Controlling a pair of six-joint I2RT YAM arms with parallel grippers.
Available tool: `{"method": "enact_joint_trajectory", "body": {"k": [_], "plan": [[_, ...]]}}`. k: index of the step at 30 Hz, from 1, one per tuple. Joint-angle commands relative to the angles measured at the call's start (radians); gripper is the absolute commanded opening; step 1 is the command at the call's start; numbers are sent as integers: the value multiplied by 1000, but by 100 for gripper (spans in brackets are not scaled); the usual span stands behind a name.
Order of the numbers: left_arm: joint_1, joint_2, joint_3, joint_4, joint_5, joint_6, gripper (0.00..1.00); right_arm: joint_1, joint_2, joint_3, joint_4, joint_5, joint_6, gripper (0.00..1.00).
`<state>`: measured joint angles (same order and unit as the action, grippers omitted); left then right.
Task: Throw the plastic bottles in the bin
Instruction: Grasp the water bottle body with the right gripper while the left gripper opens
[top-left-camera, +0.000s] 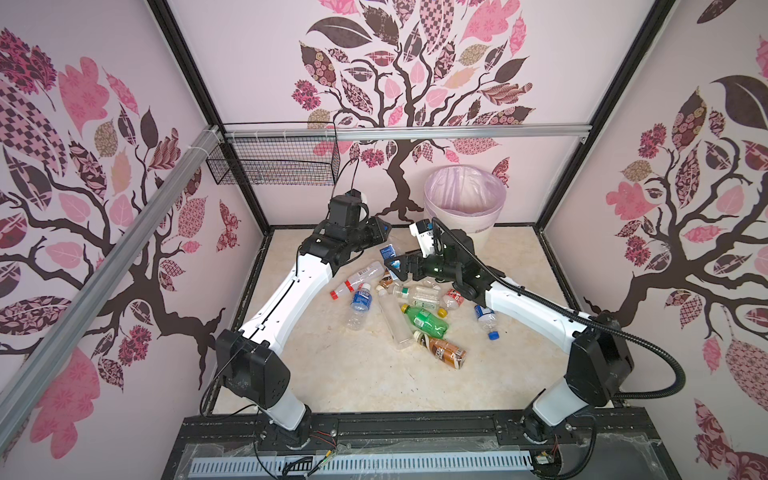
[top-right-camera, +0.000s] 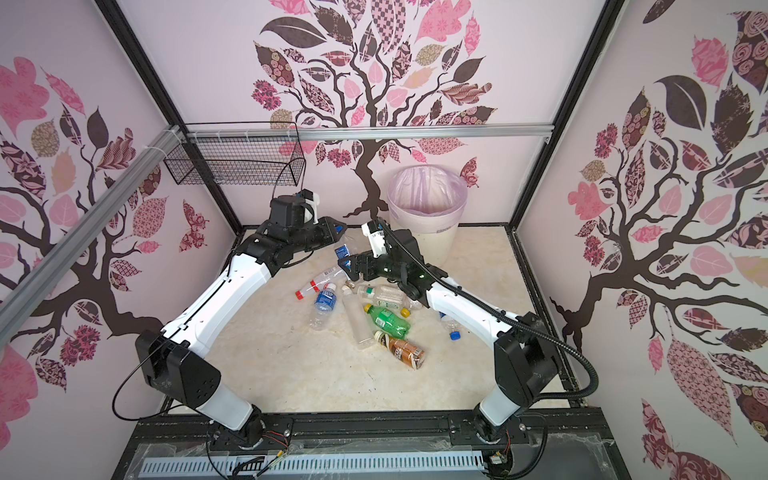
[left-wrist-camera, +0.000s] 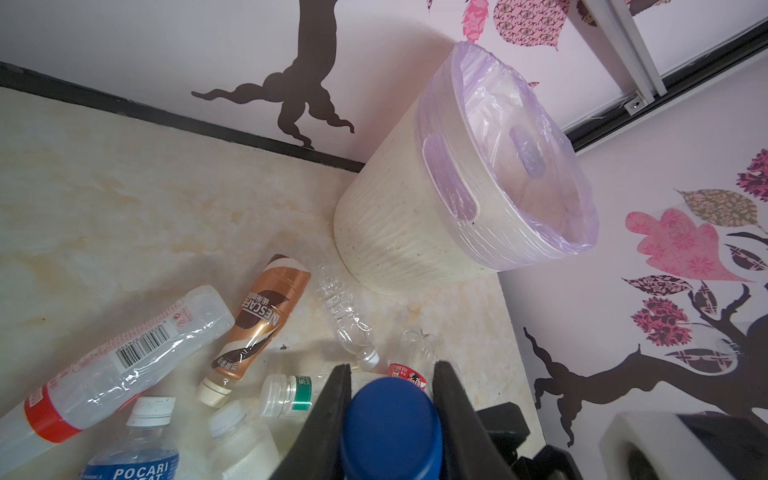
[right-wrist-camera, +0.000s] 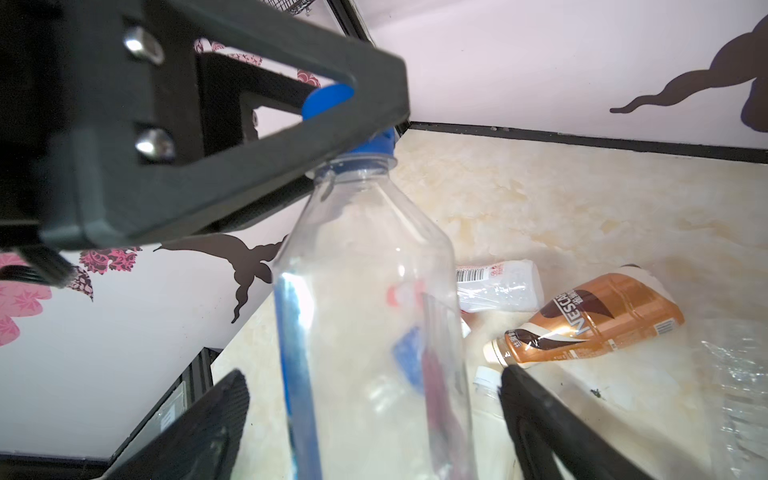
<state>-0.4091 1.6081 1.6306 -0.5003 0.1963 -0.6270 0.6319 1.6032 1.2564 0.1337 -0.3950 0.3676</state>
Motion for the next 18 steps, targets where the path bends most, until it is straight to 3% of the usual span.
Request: {"method": "enact_joint_trajectory", "body": {"k": [1,8,13,18], "plan": [[0,-5,22,42,28,-19,28,0,30,55,28,-4,0,90],[0,-8,11,43,26,-21,30,0,43,60,39,-7,4,68],[0,-14,-1,37,13,-24,36,0,32,45,45,-8,10,51],[3,-15,-7,28,-14,-29,45,0,12,14,49,3,14,48]]}}
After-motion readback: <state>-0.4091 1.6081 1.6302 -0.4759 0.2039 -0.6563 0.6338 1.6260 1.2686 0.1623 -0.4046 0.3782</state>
